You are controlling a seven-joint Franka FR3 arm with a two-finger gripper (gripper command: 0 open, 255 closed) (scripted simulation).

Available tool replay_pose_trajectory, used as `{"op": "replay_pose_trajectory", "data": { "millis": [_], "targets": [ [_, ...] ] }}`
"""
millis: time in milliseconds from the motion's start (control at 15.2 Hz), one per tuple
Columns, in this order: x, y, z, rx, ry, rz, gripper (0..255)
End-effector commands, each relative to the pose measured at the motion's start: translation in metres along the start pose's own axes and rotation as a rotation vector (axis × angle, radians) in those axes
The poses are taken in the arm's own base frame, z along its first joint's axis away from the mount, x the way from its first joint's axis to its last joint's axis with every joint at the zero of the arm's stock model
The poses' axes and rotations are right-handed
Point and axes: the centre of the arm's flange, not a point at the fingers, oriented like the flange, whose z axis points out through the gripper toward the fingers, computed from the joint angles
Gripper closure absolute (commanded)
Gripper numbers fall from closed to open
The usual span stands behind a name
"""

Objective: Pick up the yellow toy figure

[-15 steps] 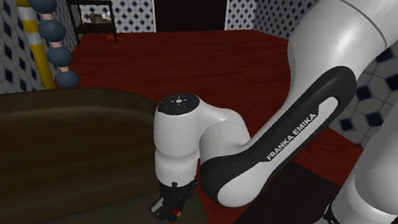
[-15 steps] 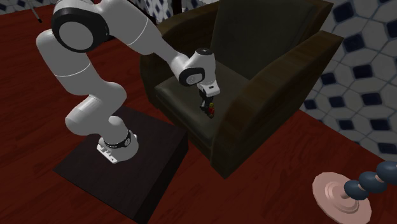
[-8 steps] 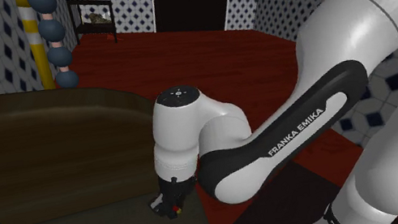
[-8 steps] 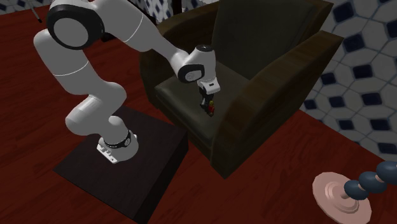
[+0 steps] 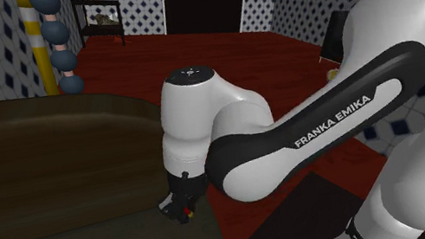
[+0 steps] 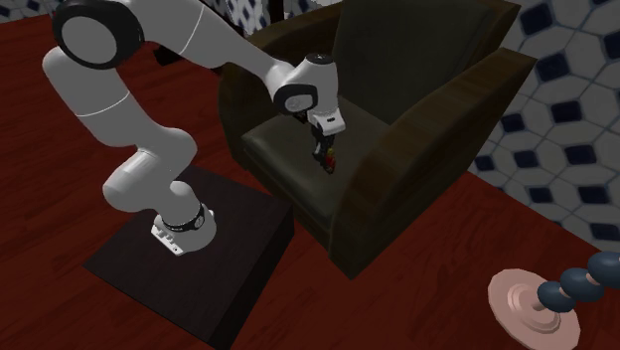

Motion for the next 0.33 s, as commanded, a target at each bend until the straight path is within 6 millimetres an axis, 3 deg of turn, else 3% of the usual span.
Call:
{"op": "replay_pose_trajectory", "data": {
  "millis": [0,264],
  "targets": [
    [0.001,0.001,-0.010,0.000,-0.001,0.000,255],
    [0.002,0.001,-0.022,0.000,-0.001,0.000,255]
  ]
}}
